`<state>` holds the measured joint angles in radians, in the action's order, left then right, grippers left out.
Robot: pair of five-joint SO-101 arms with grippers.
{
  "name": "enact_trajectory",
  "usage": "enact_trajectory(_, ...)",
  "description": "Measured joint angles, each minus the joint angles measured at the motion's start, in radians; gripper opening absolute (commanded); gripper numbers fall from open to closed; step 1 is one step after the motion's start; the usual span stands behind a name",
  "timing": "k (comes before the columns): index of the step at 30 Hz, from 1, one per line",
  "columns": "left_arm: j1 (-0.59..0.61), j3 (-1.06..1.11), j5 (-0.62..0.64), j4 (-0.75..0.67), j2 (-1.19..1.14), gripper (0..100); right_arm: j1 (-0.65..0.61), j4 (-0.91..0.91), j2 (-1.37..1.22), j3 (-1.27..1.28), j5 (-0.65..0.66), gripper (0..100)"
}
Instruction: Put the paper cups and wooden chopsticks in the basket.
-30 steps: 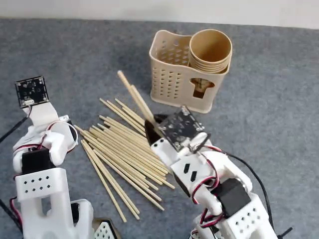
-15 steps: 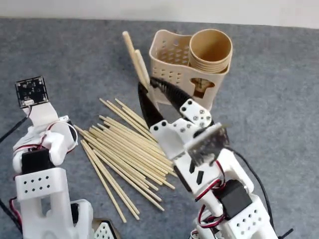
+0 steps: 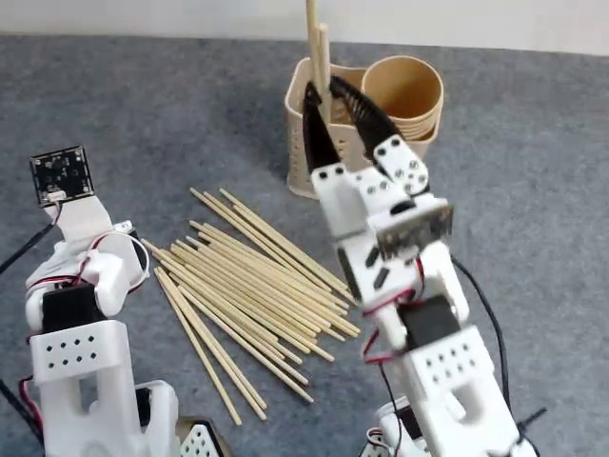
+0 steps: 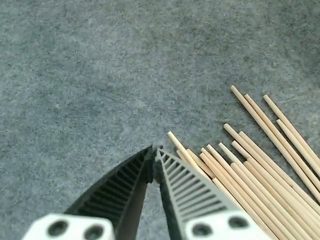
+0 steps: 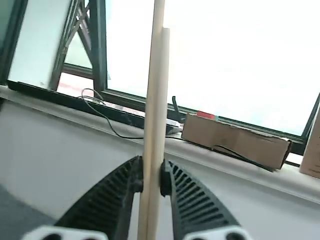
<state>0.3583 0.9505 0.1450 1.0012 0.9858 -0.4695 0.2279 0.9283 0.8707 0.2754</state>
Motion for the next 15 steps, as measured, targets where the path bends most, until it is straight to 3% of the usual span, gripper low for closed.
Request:
enact_trajectory(6, 0.000, 0.000, 0.000, 0.000, 0.000, 3, 0.041, 0.206, -0.183, 0.000, 0.000, 0.5)
enact_trajectory(15, 0.000, 0.000, 0.000, 0.000, 0.000, 3, 0.080, 0.250, -0.381, -0.124, 0.000, 0.5)
